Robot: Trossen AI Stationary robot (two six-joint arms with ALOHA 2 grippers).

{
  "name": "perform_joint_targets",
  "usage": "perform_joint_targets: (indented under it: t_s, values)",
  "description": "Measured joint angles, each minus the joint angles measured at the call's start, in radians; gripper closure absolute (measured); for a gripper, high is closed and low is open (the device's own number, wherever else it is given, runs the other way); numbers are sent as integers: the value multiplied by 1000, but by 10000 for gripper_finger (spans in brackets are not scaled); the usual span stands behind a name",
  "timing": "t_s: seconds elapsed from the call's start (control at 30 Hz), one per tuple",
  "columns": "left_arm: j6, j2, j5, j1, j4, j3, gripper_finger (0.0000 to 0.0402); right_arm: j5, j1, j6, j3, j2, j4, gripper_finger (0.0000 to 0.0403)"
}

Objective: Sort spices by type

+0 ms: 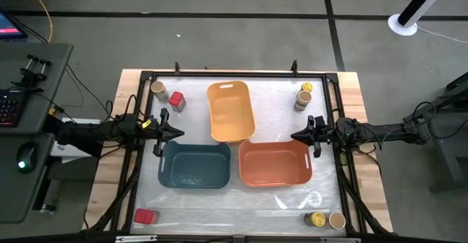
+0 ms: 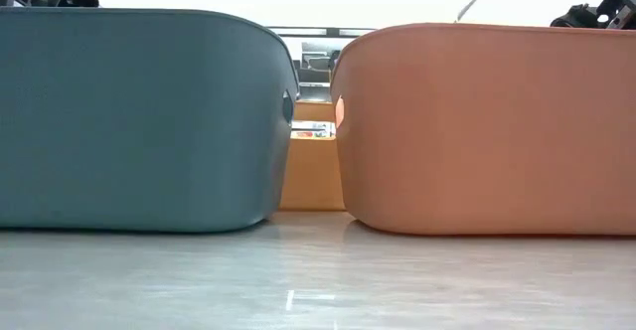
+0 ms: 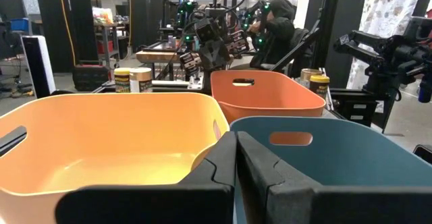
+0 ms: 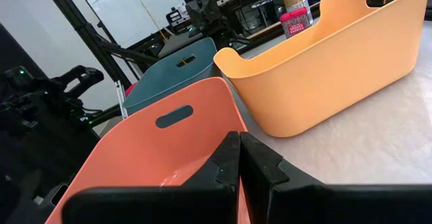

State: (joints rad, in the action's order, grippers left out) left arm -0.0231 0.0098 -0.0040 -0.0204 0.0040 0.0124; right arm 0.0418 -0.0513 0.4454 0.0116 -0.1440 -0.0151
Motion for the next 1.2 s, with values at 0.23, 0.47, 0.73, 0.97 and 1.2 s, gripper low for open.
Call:
perform_joint_targets:
  t_s: [0.23,0.47,0.73,0.97,1.2]
  values:
    - [0,0,0,0,0,0,401,9,0,-10,0,0,-2,402]
    - [0,0,0,0,0,0,401,370,0,315,0,-2,-416,402]
    - [0,0,0,0,0,0,401,604,96,305,128,-64,-490,402]
    - [0,0,0,0,0,0,401,385,369,406,554,-335,524,402]
    - [0,0,0,0,0,0,401,232,552,385,698,-591,777,349]
